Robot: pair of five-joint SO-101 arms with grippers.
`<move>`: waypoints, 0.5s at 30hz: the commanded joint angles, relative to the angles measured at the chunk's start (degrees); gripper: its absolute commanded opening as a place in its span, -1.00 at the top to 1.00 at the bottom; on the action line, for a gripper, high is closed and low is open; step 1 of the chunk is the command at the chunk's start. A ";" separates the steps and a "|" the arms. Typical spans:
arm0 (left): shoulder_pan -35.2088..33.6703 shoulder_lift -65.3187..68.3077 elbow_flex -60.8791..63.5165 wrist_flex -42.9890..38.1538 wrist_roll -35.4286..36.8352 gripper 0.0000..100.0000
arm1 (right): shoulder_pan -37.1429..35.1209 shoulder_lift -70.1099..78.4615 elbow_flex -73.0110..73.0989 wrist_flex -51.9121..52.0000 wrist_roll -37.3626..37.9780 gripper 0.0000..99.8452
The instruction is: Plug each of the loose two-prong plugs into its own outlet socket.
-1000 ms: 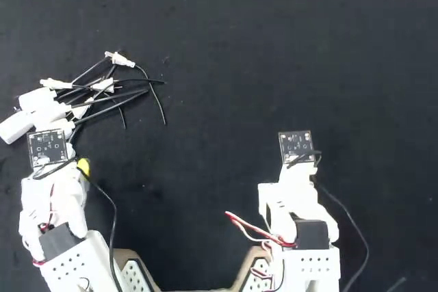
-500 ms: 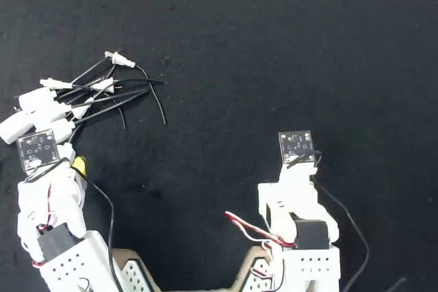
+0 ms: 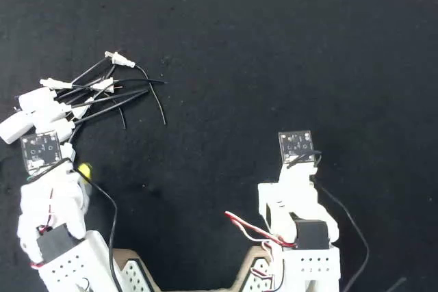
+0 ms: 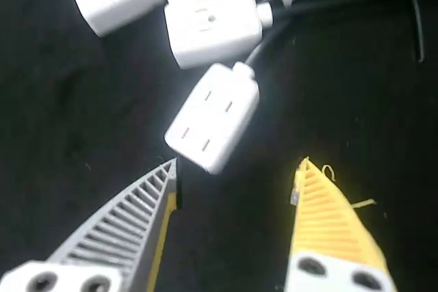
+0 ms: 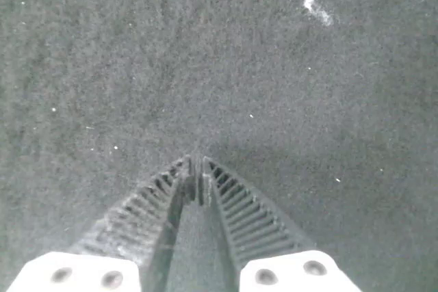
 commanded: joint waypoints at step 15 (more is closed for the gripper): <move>-1.10 0.35 -3.82 -6.77 -11.69 0.46 | -1.14 -5.32 0.04 0.44 0.26 0.97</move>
